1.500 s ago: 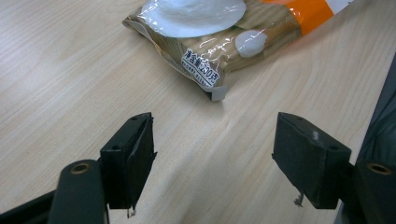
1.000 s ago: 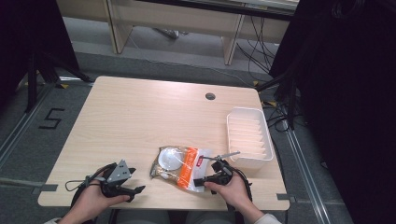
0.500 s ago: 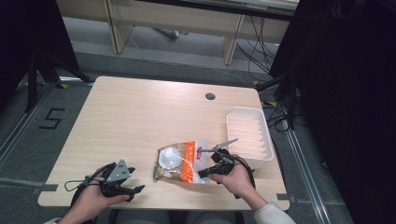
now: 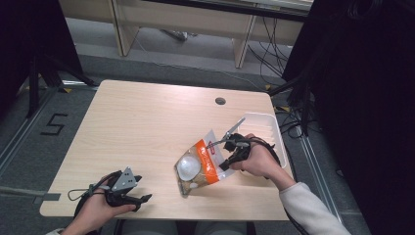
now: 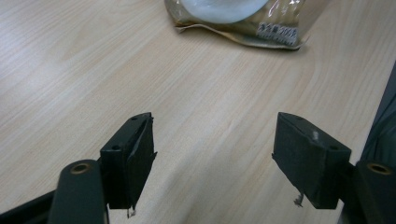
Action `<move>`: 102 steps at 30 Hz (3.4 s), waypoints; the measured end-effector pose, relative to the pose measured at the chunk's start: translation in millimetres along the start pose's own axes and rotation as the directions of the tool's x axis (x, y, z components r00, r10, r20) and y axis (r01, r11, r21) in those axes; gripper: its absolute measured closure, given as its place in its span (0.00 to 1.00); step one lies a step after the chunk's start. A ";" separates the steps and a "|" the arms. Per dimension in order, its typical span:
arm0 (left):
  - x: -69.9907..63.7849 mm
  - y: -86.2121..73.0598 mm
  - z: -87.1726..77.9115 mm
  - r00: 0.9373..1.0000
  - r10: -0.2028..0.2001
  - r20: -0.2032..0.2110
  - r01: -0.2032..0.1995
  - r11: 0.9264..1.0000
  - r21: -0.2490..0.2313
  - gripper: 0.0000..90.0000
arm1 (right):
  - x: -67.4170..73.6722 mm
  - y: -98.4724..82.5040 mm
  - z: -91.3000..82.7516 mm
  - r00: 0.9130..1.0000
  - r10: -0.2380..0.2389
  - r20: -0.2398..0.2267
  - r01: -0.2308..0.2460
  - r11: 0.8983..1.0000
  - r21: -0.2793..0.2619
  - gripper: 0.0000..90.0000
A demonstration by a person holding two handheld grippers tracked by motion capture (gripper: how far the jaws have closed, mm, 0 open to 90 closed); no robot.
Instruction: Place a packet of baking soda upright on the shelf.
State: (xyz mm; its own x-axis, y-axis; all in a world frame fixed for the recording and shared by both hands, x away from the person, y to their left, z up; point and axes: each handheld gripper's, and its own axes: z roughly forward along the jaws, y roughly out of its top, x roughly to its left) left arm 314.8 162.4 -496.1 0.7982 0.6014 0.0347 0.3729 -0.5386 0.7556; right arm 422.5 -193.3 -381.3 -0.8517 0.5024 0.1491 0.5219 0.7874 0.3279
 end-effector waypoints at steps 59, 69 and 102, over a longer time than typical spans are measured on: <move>1.8 0.6 0.3 1.000 0.021 0.005 -0.021 1.000 -0.006 0.32 | -18.1 56.9 -77.2 0.890 -0.456 0.030 0.437 0.868 0.236 1.00; 2.4 0.6 0.1 1.000 0.024 0.001 -0.024 1.000 -0.005 0.32 | -12.2 66.0 -94.1 0.878 -0.478 0.020 0.462 0.858 0.227 1.00; 0.8 -0.2 0.9 1.000 -0.007 0.003 0.007 1.000 -0.005 0.32 | -37.3 55.6 -150.5 0.890 -0.446 0.094 0.424 0.885 0.192 1.00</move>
State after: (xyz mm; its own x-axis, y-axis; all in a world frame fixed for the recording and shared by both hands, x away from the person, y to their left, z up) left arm 315.8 162.5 -496.7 0.7971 0.6032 0.0270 0.3762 -0.5312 0.7591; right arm 476.1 -222.0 -228.2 -0.9865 0.1291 -0.1012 0.1102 0.9785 0.1744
